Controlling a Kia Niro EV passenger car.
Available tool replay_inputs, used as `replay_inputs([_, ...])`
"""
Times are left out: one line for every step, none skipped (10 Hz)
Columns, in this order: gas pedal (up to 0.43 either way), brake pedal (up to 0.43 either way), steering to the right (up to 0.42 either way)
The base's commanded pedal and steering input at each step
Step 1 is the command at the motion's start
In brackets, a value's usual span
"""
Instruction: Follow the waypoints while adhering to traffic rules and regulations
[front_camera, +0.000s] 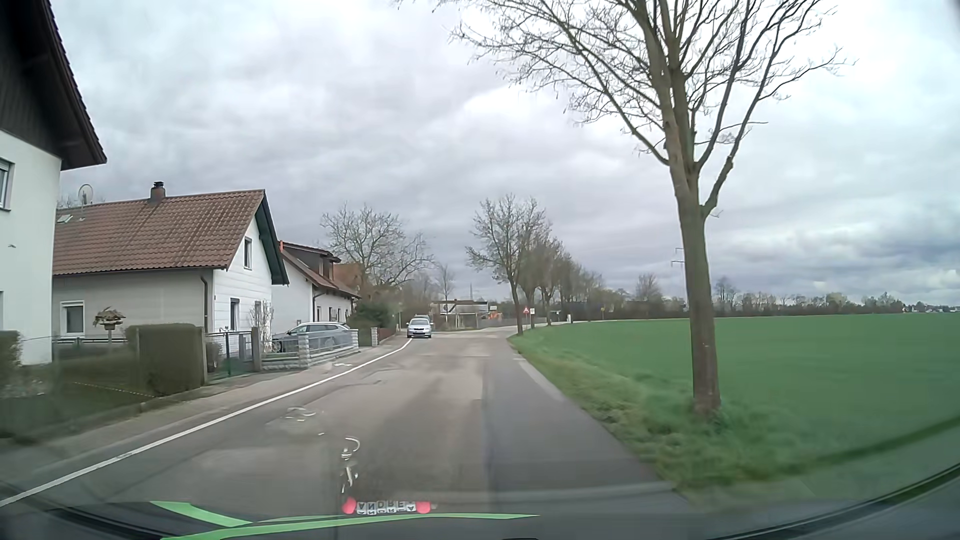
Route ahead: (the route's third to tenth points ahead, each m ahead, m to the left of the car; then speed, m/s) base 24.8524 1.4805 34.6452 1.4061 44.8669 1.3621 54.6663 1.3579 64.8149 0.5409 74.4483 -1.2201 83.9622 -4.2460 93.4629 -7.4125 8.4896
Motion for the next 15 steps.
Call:
replay_inputs([0.098,0.0,-0.002])
replay_inputs([0.098,0.0,-0.002])
replay_inputs([0.087,0.0,-0.002])
replay_inputs([0.079,0.0,-0.002])
replay_inputs([0.079,0.0,-0.002])
replay_inputs([0.079,0.0,-0.002])
replay_inputs([0.079,0.0,-0.001])
replay_inputs([0.067,0.0,-0.001])
replay_inputs([0.067,0.0,-0.001])
replay_inputs([0.067,0.0,-0.001])
replay_inputs([0.059,0.0,0.0])
replay_inputs([0.059,0.0,0.0])
replay_inputs([0.059,0.0,0.001])
replay_inputs([0.059,0.0,0.003])
replay_inputs([0.059,0.0,0.005])
